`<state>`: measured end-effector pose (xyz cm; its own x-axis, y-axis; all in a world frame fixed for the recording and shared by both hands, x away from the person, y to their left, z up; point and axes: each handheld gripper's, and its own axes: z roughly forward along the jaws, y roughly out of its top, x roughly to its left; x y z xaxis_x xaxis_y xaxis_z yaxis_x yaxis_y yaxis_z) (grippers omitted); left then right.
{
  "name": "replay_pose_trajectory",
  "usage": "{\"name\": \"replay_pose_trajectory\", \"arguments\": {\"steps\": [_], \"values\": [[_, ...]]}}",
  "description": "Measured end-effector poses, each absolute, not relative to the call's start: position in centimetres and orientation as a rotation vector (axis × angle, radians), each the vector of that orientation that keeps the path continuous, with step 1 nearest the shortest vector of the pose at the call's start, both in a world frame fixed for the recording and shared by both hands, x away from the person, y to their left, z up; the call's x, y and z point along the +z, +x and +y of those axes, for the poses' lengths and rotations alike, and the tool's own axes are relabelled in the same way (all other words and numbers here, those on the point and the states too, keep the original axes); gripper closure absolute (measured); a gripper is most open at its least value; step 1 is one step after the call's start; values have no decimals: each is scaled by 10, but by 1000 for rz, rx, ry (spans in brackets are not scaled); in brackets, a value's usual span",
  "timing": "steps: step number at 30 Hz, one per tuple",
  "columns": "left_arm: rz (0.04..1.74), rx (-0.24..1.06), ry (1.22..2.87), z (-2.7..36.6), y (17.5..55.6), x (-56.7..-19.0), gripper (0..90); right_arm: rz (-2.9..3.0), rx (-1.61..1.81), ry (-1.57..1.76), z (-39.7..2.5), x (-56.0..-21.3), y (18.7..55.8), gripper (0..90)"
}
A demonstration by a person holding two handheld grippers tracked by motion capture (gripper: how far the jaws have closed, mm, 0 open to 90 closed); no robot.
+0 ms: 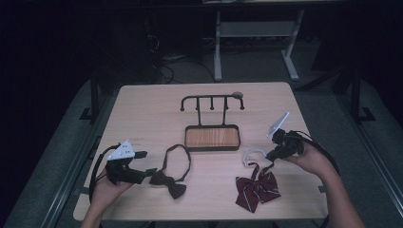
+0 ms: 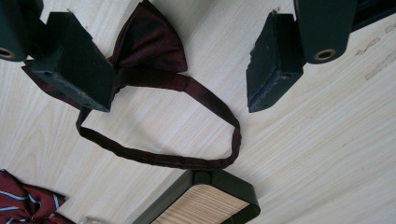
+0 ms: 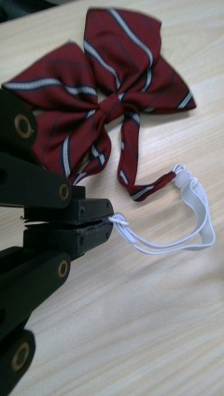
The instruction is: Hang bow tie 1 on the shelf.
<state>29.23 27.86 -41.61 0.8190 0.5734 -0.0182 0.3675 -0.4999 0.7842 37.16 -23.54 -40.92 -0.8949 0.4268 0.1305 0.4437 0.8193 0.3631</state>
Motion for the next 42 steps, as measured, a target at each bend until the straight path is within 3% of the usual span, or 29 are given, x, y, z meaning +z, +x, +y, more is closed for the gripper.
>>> {"name": "replay_pose_trajectory", "arguments": {"steps": [42], "values": [[687, 309, 2148, 280, 293, -416, 237, -3002, -777, -484, -210, -319, 369, 875]]}}
